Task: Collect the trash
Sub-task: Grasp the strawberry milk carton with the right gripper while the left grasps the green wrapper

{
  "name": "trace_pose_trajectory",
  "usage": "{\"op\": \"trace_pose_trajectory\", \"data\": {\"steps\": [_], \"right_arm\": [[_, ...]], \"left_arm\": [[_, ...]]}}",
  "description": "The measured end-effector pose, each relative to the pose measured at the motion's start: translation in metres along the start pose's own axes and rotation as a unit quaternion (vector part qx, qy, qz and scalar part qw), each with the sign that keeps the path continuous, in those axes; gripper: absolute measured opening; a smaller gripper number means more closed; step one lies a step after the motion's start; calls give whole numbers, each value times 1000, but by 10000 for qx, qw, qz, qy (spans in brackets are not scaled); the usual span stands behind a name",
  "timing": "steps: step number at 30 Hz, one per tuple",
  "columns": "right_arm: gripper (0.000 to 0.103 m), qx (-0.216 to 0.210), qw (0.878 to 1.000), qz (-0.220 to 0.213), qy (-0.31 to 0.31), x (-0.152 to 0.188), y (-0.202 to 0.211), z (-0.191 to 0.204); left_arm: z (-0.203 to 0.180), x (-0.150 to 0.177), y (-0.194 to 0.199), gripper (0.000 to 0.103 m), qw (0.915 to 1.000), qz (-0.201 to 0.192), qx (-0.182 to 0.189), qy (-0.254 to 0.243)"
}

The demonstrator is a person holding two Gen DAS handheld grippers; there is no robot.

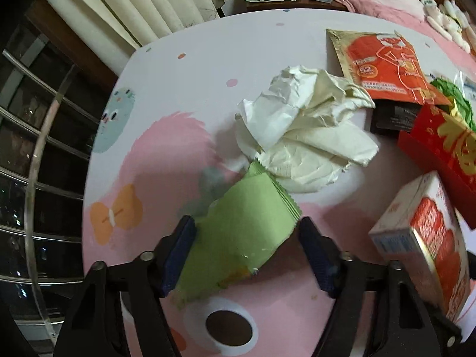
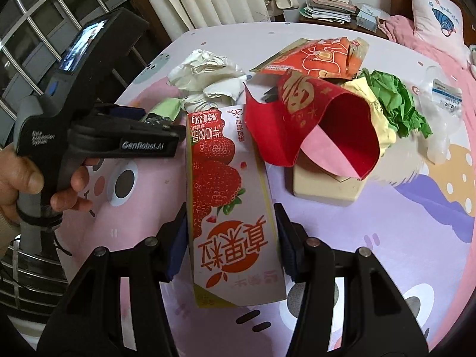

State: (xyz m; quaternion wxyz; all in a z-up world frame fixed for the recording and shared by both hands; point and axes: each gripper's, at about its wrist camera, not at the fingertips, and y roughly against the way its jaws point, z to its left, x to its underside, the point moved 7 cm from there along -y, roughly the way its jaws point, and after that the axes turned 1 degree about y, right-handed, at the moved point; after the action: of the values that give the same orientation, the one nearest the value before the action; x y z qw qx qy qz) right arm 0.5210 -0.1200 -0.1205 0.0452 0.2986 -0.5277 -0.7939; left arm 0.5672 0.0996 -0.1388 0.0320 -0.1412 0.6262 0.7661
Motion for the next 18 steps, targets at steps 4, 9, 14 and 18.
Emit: {"op": "trace_pose_trajectory", "data": {"steps": [4, 9, 14, 18], "right_arm": [[50, 5, 10000, 20, 11, 2, -2, 3], [50, 34, 10000, -9, -23, 5, 0, 8], [50, 80, 9999, -140, -28, 9, 16, 24], [50, 171, 9995, -246, -61, 19, 33, 40]], "left_arm": [[10, -1, -3, 34, 9993, 4, 274, 267], [27, 3, 2, 11, 9980, -121, 426, 445], [33, 18, 27, 9, 9970, -314, 523, 481], [32, 40, 57, 9, 9944, -456, 778, 547]]}}
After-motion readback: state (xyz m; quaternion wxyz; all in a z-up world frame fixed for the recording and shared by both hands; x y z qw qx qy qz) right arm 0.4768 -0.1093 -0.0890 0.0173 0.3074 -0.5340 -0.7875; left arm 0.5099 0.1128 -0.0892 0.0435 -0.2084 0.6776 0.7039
